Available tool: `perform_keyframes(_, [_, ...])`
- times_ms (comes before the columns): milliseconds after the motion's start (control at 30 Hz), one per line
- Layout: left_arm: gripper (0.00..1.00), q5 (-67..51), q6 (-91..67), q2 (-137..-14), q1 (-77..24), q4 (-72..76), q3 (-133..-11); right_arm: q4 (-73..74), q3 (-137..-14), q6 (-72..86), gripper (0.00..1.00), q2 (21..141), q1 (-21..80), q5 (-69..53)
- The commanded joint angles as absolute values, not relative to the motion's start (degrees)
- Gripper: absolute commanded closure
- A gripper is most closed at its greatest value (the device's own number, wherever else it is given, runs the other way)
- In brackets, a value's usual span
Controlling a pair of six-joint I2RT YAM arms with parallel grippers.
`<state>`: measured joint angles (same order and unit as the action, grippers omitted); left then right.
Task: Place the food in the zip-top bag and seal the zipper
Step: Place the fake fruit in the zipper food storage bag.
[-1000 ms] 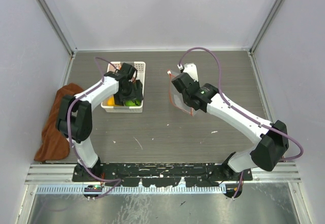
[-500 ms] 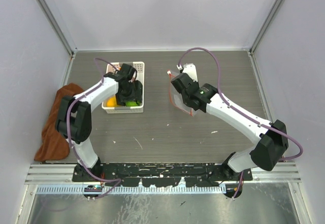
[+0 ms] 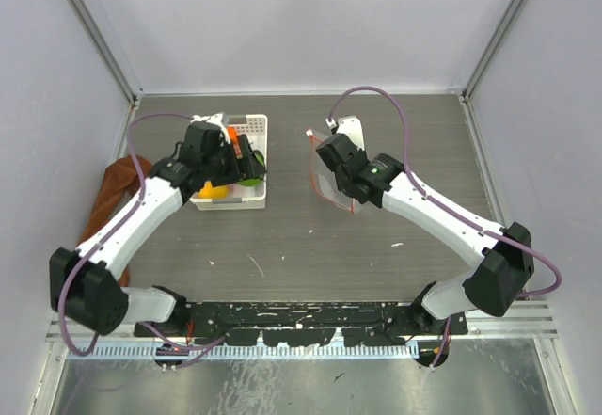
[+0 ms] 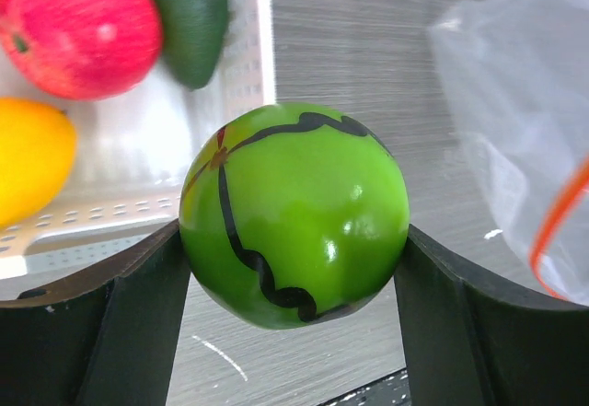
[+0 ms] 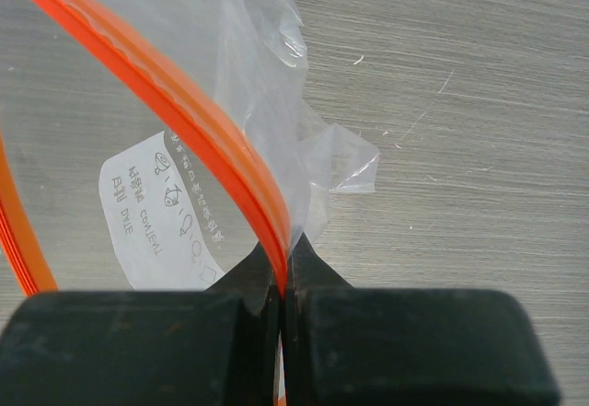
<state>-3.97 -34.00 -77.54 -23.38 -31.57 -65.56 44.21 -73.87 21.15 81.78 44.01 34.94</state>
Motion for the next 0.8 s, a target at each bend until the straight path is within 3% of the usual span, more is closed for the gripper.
perform_keyframes(0, [0.43,-11.1,-33.6,-69.3,-25.1,-15.5,-60.6,42.5,-76.8,21.4,1.00,81.6,44.5,34.0])
perform_keyframes(367, [0.48,-14.8,-19.3,-60.4,-34.7,9.4,-51.3,42.6,-77.3,21.0,1.00,81.5,44.5,30.6])
perform_keyframes(767, [0.55,-21.9,-0.5,-65.2,-43.1,34.2,-44.8,42.6,-77.6,20.6,1.00,81.2,44.6,27.8])
